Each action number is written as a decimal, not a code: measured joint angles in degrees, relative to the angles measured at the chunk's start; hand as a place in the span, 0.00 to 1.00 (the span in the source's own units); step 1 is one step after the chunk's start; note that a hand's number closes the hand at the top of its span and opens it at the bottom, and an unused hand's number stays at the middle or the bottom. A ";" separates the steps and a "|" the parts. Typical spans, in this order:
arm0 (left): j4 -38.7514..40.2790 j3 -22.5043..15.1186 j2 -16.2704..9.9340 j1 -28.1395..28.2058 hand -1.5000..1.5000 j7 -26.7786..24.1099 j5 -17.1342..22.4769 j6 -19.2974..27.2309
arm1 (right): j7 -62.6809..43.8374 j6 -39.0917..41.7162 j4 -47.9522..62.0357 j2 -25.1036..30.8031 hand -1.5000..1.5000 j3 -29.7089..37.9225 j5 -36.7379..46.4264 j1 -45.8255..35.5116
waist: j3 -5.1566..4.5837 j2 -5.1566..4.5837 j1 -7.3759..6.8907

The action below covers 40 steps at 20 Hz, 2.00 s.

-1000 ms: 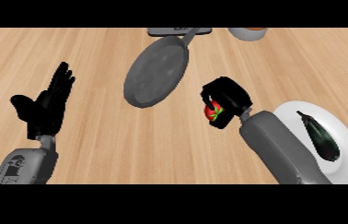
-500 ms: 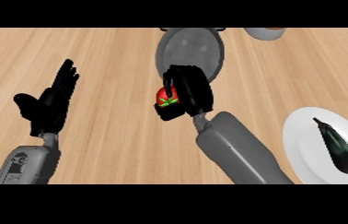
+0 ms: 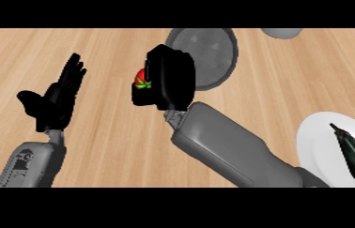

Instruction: Pick the tomato from the plate and place it in the pan

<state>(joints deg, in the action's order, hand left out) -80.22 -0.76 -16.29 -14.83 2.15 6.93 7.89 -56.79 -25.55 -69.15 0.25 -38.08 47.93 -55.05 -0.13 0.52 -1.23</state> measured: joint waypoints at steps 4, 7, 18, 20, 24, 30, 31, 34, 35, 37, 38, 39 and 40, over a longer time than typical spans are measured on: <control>-1.53 0.51 -0.12 0.28 0.50 1.02 0.15 0.00 | 0.19 -0.93 8.23 0.02 1.00 1.34 3.87 -1.51 | 0.06 -0.42 0.07; -1.47 0.58 0.22 0.58 0.50 0.48 -0.20 -0.10 | 1.34 -2.84 14.87 -0.05 1.00 2.58 5.26 -2.66 | 0.09 -0.66 -0.05; -2.09 0.32 1.25 -0.23 0.50 0.82 -1.30 -0.48 | 20.60 -15.04 34.89 -0.05 0.00 13.77 -3.93 -2.47 | 0.17 -1.36 -1.11; -1.93 0.18 1.56 -0.52 0.50 0.51 -1.28 -0.65 | 23.64 -12.77 35.17 -0.12 0.00 15.99 -9.23 -1.51 | 0.21 -1.63 -1.59; -1.73 -0.24 2.33 -1.06 0.50 0.50 -1.65 -0.40 | 32.22 -8.53 35.91 -0.20 0.00 19.82 -19.05 0.66 | 0.25 -1.79 -2.05; -2.05 0.23 2.31 -1.33 0.50 1.62 -2.05 -0.27 | 44.35 -11.48 39.42 -0.25 0.00 20.84 -27.45 1.78 | 0.21 -1.43 -1.89; -2.81 0.69 1.70 -1.03 0.50 2.16 -1.58 -0.81 | 46.16 -12.93 38.72 -0.25 0.00 20.71 -28.57 2.72 | 0.21 -1.33 -1.85; -2.60 1.05 1.61 -0.07 0.50 1.60 -1.61 -1.04 | 50.42 -17.16 34.97 -0.25 0.00 20.95 -32.42 4.80 | 0.22 -1.10 -1.40; -2.73 1.20 1.52 0.66 0.50 1.29 -1.67 -1.09 | 51.94 -18.08 33.47 -0.25 0.00 21.50 -33.66 5.62 | 0.22 -1.01 -1.10; -2.77 1.69 1.17 1.03 0.50 1.25 -1.61 -1.34 | 53.48 -19.46 28.87 -0.24 0.00 20.14 -36.82 8.57 | 0.20 -0.78 -0.54; -2.79 1.95 1.12 1.35 0.50 0.99 -1.54 -1.48 | 53.51 -19.59 26.37 -0.25 0.00 19.35 -38.00 10.07 | 0.19 -0.68 -0.20; -2.76 2.21 1.07 1.51 0.50 1.08 -1.60 -1.32 | 54.80 -18.90 23.47 -0.25 0.00 18.86 -39.22 12.65 | 0.18 -0.54 0.29; -3.00 2.55 1.00 1.69 0.50 1.28 -1.51 -1.16 | 55.31 -18.30 20.37 -0.24 0.00 18.16 -40.44 14.90 | 0.18 -0.43 0.67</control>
<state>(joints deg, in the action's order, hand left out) -83.22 1.79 -15.29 -13.14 3.43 5.42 6.74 -1.48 -43.86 -48.78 0.00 -19.93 7.49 -40.16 0.05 0.09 -0.56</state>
